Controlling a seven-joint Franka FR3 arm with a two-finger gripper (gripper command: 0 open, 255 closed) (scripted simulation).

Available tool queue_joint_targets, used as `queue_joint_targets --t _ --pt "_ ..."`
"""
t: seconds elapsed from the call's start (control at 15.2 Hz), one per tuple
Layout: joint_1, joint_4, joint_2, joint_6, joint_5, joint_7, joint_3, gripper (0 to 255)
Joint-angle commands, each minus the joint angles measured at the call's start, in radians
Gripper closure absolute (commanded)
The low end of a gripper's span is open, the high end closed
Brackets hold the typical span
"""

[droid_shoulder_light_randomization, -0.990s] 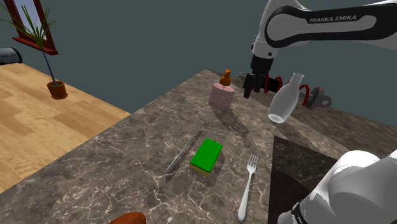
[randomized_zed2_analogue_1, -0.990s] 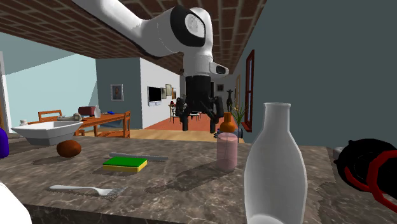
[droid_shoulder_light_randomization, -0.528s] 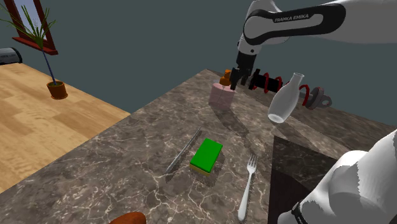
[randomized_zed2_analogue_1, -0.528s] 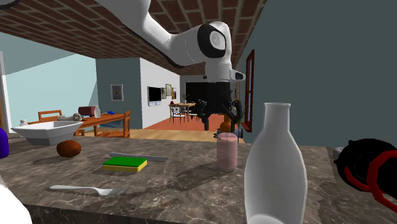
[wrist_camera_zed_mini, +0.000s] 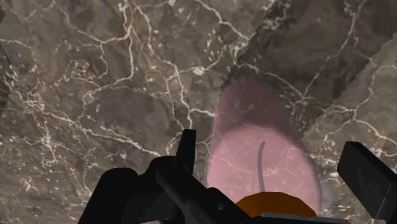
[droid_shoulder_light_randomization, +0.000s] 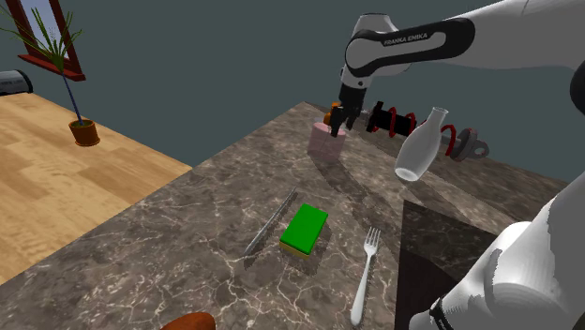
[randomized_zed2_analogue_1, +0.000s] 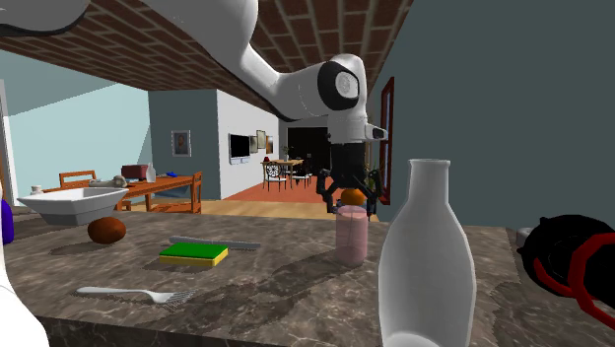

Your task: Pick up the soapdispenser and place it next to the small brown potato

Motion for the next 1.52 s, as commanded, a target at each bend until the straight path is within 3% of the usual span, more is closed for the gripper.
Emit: queue_joint_targets --t 0.0,0.53,0.59,1.19,1.45 --pt "-0.001 -0.019 0.007 0.027 0.001 -0.002 -0.001 0" --pt "-0.001 -0.025 0.009 0.034 0.002 -0.002 -0.001 0" --pt "-0.001 -0.025 0.009 0.034 0.002 -0.002 -0.001 255" --pt "-0.001 -0.025 0.009 0.034 0.002 -0.002 -0.001 255" --pt "0.000 0.018 -0.001 -0.019 0.000 -0.002 -0.001 255"
